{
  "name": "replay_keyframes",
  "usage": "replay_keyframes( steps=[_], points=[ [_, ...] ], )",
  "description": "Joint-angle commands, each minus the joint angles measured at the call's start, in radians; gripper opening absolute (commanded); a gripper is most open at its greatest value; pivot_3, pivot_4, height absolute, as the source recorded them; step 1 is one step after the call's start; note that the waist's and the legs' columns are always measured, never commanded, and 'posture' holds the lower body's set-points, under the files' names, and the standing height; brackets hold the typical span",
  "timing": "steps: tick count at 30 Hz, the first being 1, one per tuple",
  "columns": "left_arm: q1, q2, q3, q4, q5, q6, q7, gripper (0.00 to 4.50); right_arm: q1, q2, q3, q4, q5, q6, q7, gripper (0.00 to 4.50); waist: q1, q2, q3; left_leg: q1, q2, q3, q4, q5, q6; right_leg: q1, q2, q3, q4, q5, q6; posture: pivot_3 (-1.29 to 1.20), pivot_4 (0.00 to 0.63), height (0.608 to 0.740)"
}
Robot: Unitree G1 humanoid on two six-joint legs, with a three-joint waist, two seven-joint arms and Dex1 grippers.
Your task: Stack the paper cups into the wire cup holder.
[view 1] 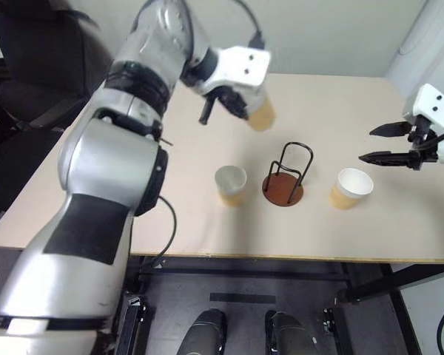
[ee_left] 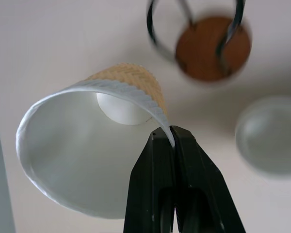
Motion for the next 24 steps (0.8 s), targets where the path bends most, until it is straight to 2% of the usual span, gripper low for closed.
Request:
replay_keyframes(
  steps=[1,13,24],
  points=[
    [-0.05,-0.037,0.03,-0.023,-0.037,0.029,-0.041,0.02,-0.038,-0.057,-0.017,0.02,-0.015,0.007,0.043,3.24,-0.001,0.0,0.0,0.0,0.0,0.0,0.0,-0.001,0.0,0.0,0.0,0.001,0.001,0.0,0.002,0.0,0.15,0.74],
    [-0.066,-0.094,0.005,-0.016,-0.063,0.039,-0.102,0.02,-0.008,-0.11,-0.04,0.01,-0.012,0.036,0.074,3.24,-0.001,0.0,0.0,-0.002,0.0,0.005,0.002,-0.006,0.005,-0.002,-0.002,0.001,0.002,-0.003,0.008,0.0,0.15,0.74],
    [-0.052,-0.102,-0.058,-0.007,-0.127,0.041,-0.102,0.02,-0.012,-0.108,-0.039,0.006,-0.014,0.047,0.068,3.24,0.001,0.0,0.0,-0.005,0.0,0.005,0.015,-0.009,0.009,0.001,-0.003,0.0,0.003,-0.002,0.011,0.0,0.15,0.74]
  ],
)
